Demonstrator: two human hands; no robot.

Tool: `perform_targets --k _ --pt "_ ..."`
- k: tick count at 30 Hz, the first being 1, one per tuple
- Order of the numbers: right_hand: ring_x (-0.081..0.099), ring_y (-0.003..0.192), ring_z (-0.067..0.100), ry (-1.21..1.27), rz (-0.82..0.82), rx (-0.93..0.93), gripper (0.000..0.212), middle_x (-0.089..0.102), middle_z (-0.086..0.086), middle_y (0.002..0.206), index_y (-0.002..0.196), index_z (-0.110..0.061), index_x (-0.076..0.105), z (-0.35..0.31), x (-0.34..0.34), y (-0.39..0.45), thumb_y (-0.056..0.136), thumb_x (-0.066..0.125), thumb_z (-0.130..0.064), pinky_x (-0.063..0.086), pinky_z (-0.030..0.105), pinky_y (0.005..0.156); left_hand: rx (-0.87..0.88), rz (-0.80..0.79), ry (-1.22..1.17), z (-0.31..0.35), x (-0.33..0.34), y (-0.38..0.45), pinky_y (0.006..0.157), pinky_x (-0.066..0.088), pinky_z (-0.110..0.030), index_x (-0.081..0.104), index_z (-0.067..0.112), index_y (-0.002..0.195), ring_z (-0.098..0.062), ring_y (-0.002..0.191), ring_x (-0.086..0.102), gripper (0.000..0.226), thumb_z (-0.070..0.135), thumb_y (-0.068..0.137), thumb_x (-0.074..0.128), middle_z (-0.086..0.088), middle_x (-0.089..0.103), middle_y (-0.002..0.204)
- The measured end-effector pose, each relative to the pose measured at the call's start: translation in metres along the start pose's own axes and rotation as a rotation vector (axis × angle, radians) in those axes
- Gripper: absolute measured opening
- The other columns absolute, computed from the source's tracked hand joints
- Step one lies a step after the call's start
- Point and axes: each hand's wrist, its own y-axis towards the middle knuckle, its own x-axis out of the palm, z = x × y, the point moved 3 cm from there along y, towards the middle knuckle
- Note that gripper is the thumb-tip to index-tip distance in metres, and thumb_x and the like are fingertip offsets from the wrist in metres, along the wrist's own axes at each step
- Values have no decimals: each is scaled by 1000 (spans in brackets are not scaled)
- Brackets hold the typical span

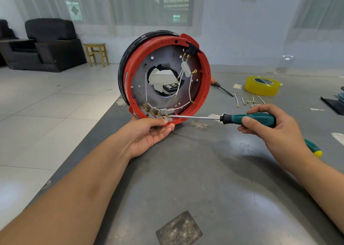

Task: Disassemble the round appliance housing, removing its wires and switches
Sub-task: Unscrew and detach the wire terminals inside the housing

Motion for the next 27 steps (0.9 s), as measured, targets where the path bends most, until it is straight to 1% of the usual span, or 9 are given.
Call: perform_targets --k 4,7,10,12,15,17,20,25,27 --pt "76 73 15 -143 -23 -72 31 76 -2 85 99 -31 71 -6 -1 1 73 77 -46 58 16 68 -20 5 3 1 -1 1 59 63 -31 51 -8 142 -35 84 80 53 -15 91 65 -34 75 101" --pt "68 66 7 -344 -90 -100 32 73 -12 77 101 -42 74 -9 -6 0 73 73 -58 49 8 61 -25 8 2 2 0 0 58 63 -31 52 -9 140 -35 82 80 50 -16 92 64 -34 75 100" --pt "66 76 -2 -537 -164 -120 25 69 -30 83 98 -59 72 -11 -8 -3 73 71 -64 46 4 61 -42 4 11 2 1 1 57 63 -30 59 -13 132 -33 79 80 39 -15 93 63 -32 76 97" --pt "62 85 -11 -665 -235 -150 17 66 -37 82 94 -62 69 -12 -4 -6 77 68 -64 43 0 63 -66 -5 21 2 1 1 58 63 -30 64 -17 122 -32 79 80 28 -13 94 62 -31 76 96" --pt "58 87 -17 -753 -299 -199 44 61 -39 78 116 -50 69 -15 4 -9 77 58 -69 41 -1 63 -79 -19 36 2 0 1 57 62 -28 69 -16 111 -31 78 80 18 -11 95 62 -30 76 94" --pt "58 86 -17 -769 -296 -216 54 58 -41 79 122 -42 71 -18 6 -11 78 55 -70 41 -1 63 -77 -19 35 2 0 1 57 62 -28 70 -14 104 -31 79 80 12 -11 95 62 -30 76 94" --pt "57 85 -18 -795 -305 -242 60 57 -39 81 126 -41 70 -22 12 -15 79 49 -72 41 -1 64 -66 -9 26 2 0 1 58 63 -28 70 -13 107 -31 80 80 14 -11 94 63 -30 77 96" --pt "56 83 -21 -805 -302 -243 62 52 -43 75 127 -41 69 -25 18 -18 80 45 -75 40 -1 65 -56 -1 1 3 -1 2 60 63 -27 69 -13 113 -30 83 81 19 -9 96 61 -29 77 99" --pt "55 87 -21 -824 -305 -236 65 53 -40 80 129 -43 67 -26 20 -19 80 43 -77 44 5 58 -48 -2 -14 3 -1 2 62 64 -27 70 -13 111 -30 83 81 17 -8 97 61 -28 77 99"
